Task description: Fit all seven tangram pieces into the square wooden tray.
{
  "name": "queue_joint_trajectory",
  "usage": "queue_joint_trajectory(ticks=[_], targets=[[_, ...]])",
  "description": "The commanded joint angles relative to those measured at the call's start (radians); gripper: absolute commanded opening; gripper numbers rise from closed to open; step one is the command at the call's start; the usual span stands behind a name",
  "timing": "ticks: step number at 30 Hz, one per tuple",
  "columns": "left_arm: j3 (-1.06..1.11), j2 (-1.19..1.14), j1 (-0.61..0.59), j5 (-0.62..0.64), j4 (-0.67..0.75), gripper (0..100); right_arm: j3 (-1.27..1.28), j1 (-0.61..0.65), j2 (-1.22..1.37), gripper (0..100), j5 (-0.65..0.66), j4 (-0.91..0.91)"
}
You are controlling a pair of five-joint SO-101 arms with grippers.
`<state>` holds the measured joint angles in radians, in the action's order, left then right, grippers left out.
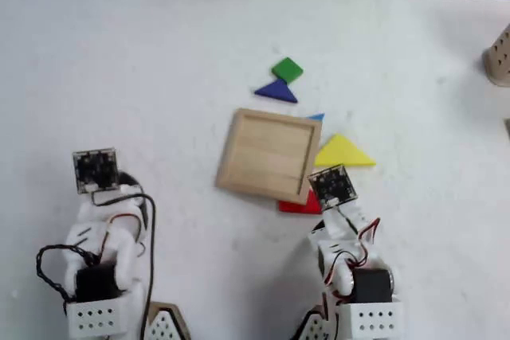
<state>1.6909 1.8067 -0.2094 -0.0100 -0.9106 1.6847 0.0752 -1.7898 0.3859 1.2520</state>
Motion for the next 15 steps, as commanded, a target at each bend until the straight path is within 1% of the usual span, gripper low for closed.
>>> queue_joint_trajectory(ticks=[1,5,8,11,15], targets=[[-0.100,0.015,0.064,0.000,-0.015,3,-0.011,-0.053,0.001,2.1,0.009,0.002],[-0.121,0.013,0.079,0.002,-0.087,3,-0.025,-0.102,0.001,2.1,0.009,0.001],[-0.081,0.013,0.074,-0.005,-0.095,3,-0.044,-0.156,0.001,2.1,0.009,0.001],[-0.064,0.013,0.074,-0.006,-0.095,3,-0.048,-0.183,0.001,2.1,0.011,-0.047],[-0.061,0.013,0.074,-0.006,-0.097,3,-0.043,-0.180,0.001,2.1,0.011,-0.128]])
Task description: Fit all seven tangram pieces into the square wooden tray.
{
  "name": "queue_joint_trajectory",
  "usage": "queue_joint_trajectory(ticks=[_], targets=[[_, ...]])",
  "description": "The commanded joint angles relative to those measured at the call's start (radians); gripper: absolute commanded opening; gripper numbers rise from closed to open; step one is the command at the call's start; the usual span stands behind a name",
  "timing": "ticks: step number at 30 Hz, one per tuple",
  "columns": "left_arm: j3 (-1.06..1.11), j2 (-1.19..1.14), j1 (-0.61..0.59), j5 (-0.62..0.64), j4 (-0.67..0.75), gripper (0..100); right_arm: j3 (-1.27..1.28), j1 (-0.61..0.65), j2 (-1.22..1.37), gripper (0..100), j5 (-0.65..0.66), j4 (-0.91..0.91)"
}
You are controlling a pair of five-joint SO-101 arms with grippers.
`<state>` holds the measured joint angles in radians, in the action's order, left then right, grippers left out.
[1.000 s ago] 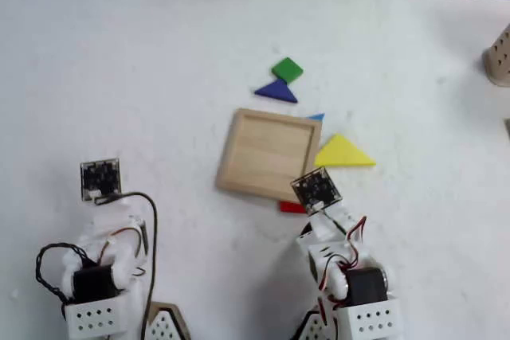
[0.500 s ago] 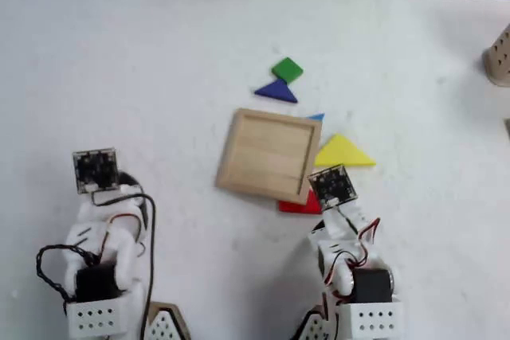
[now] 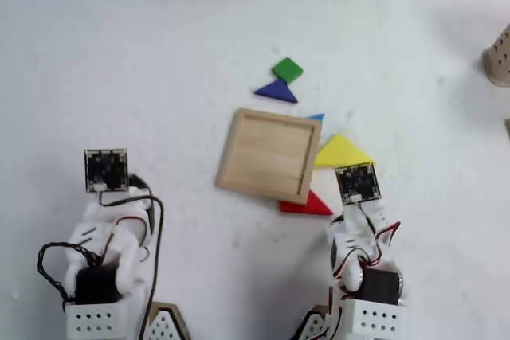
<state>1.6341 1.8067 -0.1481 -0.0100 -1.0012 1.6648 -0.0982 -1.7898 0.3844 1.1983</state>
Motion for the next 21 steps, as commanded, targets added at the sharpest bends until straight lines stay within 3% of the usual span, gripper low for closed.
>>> queue_joint_trajectory(ticks=[1,5,9,15,21], targets=[[0.005,0.013,0.013,-0.006,-0.006,3,-0.021,-0.004,0.001,2.1,0.012,-0.082],[0.052,0.016,0.025,-0.006,0.021,5,0.017,0.050,0.001,2.1,0.005,-0.084],[0.043,0.013,0.033,0.028,0.008,19,0.020,0.074,0.001,2.1,0.005,-0.084],[-0.046,0.012,0.036,0.028,0.011,5,0.021,0.073,0.001,2.1,0.011,-0.079],[-0.161,-0.030,0.054,0.029,-0.040,5,0.025,0.071,0.002,2.1,0.012,-0.077]])
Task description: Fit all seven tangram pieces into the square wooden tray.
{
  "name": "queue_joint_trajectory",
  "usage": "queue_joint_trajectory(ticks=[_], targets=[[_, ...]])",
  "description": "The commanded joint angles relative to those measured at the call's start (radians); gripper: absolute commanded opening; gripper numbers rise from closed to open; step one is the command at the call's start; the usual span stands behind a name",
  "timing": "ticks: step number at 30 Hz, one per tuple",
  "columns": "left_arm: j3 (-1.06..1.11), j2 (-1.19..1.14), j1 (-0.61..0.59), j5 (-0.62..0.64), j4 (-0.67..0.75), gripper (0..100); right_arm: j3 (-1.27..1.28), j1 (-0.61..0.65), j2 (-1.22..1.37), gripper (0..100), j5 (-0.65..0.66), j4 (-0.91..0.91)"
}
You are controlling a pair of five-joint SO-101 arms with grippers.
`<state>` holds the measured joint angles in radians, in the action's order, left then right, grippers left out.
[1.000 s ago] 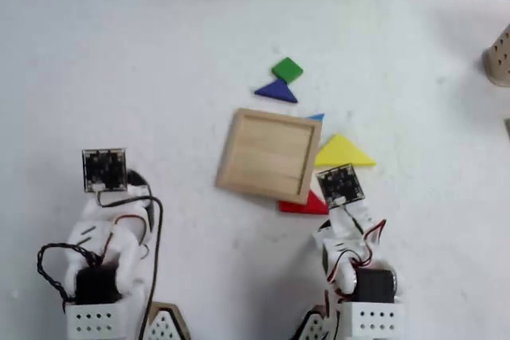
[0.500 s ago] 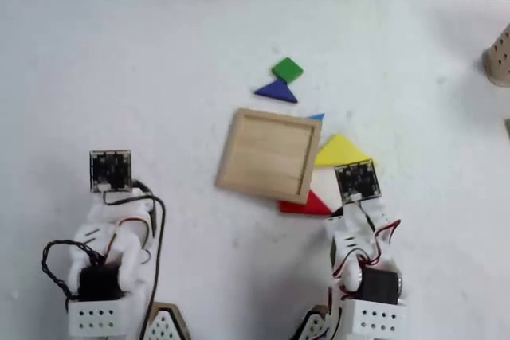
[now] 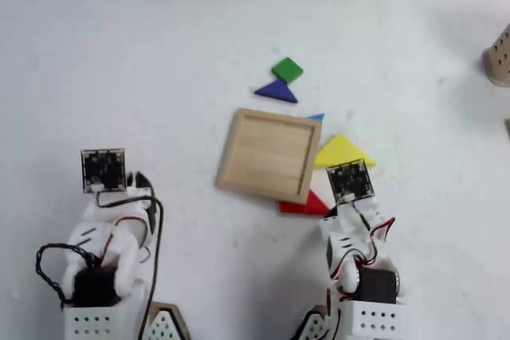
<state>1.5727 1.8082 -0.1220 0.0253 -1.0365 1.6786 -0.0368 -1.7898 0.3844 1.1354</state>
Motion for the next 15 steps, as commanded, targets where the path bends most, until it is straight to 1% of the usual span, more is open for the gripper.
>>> queue_joint_trajectory(ticks=[1,5,8,10,15], targets=[[-0.124,-0.070,0.028,-0.006,-0.002,5,0.011,0.008,0.002,2.1,0.012,-0.015],[-0.278,-0.338,0.027,-0.006,0.017,5,0.009,-0.012,0.002,2.1,0.012,-0.015],[-0.362,-0.584,0.031,-0.006,0.074,5,0.006,-0.018,0.002,2.1,0.012,-0.015],[-0.367,-0.736,0.031,-0.006,0.166,5,0.003,-0.050,0.001,2.1,0.011,-0.021],[-0.316,-1.061,0.025,-0.006,0.466,5,-0.091,-0.150,0.008,1.9,0.009,-0.038]])
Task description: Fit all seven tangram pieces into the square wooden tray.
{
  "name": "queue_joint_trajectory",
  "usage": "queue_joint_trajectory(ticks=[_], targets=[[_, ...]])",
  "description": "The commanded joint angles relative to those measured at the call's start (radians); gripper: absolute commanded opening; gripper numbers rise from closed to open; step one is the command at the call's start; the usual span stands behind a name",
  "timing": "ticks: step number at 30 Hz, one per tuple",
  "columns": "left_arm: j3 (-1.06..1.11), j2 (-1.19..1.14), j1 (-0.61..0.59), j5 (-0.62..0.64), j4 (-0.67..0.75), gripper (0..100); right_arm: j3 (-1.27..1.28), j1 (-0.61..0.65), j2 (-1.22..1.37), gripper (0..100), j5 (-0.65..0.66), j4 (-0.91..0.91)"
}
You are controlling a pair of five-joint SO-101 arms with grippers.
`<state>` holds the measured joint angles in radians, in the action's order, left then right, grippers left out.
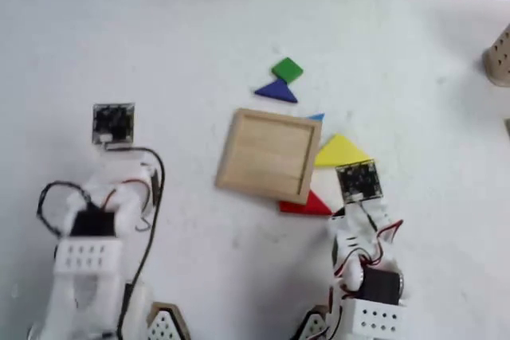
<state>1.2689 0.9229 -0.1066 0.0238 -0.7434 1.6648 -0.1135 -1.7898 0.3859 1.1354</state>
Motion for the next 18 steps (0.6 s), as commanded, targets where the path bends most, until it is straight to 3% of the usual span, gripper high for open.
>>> queue_joint_trajectory(ticks=[1,4,9,18], targets=[[-0.008,-0.225,0.010,-0.005,0.213,5,-0.091,-0.077,0.010,1.9,0.003,-0.050],[-0.028,-0.318,0.010,-0.005,0.253,5,-0.153,-0.039,0.012,1.9,0.003,-0.053],[-0.084,-0.331,0.018,-0.005,0.150,5,-0.301,0.041,0.062,1.8,-0.037,-0.051],[-0.092,-0.331,0.012,-0.008,0.140,5,-0.614,0.220,0.714,2.1,-0.063,-0.054]])
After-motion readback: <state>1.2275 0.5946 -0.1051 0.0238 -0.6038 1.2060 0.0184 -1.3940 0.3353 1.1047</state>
